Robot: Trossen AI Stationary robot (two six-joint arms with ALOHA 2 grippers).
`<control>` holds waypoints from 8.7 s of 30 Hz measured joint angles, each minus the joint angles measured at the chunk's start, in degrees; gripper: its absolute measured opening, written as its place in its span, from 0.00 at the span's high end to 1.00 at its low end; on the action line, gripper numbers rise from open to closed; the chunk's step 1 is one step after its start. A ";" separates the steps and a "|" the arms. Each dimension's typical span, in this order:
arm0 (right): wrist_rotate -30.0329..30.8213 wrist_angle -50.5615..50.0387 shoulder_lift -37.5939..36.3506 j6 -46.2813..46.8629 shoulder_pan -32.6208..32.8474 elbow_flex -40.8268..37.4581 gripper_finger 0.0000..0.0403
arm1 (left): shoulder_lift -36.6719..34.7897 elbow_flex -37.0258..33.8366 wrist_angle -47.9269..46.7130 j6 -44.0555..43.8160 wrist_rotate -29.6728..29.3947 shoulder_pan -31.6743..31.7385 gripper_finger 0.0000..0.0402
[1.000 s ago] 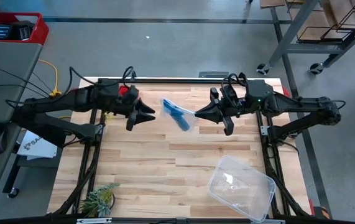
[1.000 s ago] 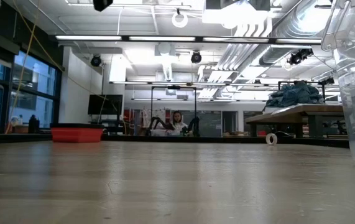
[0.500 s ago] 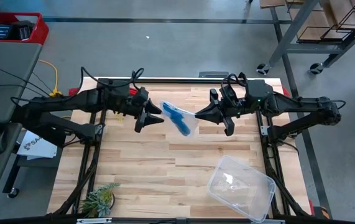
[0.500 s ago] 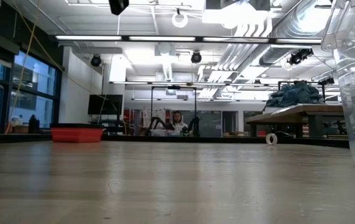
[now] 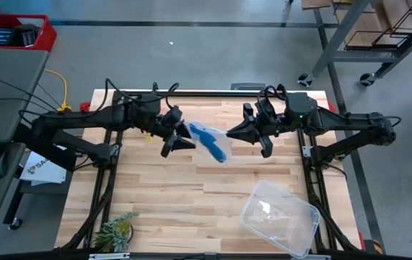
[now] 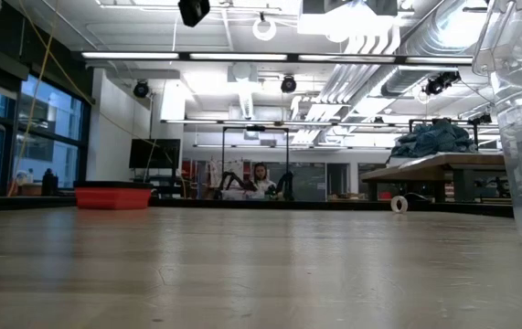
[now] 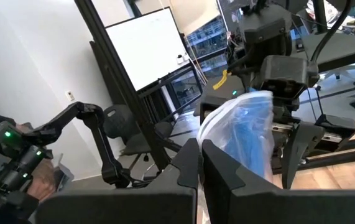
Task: Roll bandage
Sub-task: Put the blue rolled bandage into the transparent zip bag, then put the transparent zip bag into the transparent bin, then move the transparent bin to the center of the table
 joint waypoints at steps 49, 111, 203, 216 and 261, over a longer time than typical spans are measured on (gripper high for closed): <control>9.43 1.41 6.51 3.16 1.06 1.08 0.61 | 1.61 8.79 -20.91 -17.28 -20.22 9.82 1.00; 58.87 -31.91 29.64 -13.22 5.22 33.53 0.70 | 8.15 8.76 10.10 -34.19 -30.57 8.92 1.00; 6.49 -65.10 16.09 64.70 39.27 8.80 0.94 | 8.13 -25.62 22.76 -29.34 -5.41 3.05 0.44; -5.27 -76.02 16.04 45.45 31.48 10.49 0.53 | 8.13 -25.62 22.35 -32.38 -4.79 2.97 0.44; -16.46 -65.84 27.89 76.90 59.11 10.01 1.00 | 8.07 -25.55 21.55 -30.40 0.89 2.56 0.44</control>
